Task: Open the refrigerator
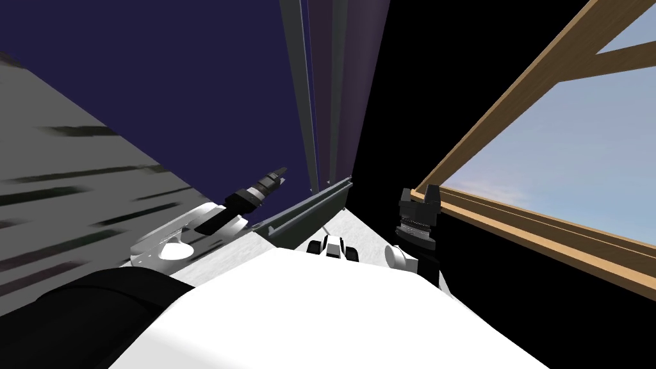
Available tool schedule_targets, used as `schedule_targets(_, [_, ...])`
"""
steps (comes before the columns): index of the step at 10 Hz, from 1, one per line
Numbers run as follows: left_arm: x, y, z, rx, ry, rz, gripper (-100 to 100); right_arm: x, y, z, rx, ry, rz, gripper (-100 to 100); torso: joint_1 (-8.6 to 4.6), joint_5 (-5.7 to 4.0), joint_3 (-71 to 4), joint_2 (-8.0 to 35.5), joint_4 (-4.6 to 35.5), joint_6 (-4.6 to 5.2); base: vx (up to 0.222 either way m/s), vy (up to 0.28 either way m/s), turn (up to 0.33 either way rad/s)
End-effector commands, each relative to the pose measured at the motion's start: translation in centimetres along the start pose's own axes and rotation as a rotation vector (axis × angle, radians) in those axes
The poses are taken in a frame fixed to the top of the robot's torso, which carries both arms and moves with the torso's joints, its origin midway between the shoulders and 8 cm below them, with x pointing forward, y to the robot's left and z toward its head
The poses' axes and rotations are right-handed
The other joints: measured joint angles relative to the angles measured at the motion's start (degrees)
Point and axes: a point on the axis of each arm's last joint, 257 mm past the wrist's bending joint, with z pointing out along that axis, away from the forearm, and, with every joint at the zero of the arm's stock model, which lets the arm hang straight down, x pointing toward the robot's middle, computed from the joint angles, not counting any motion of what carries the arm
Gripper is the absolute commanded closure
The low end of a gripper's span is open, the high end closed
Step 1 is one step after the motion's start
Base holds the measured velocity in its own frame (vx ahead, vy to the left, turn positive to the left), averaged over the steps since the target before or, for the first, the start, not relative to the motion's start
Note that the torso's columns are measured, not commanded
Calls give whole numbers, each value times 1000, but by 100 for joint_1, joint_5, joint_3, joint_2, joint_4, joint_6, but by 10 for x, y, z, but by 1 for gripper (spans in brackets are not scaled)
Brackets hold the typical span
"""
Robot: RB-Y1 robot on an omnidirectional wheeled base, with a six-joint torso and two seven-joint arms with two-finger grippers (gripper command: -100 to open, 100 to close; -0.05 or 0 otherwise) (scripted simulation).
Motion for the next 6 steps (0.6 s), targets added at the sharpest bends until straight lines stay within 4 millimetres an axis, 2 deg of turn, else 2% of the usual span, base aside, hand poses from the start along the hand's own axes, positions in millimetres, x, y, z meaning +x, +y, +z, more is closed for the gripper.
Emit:
schedule_targets(1, [-19,-12,8,4,-11,68,-100,0,0,0,0,0,0,0,-1,7,2,0,-9,7,6,-7,-94])
schedule_targets(6, [-22,-19,13,-10,4,101,-100,0,0,0,0,0,0,0,8,14,-15,-27,-23,11,7,3,-51])
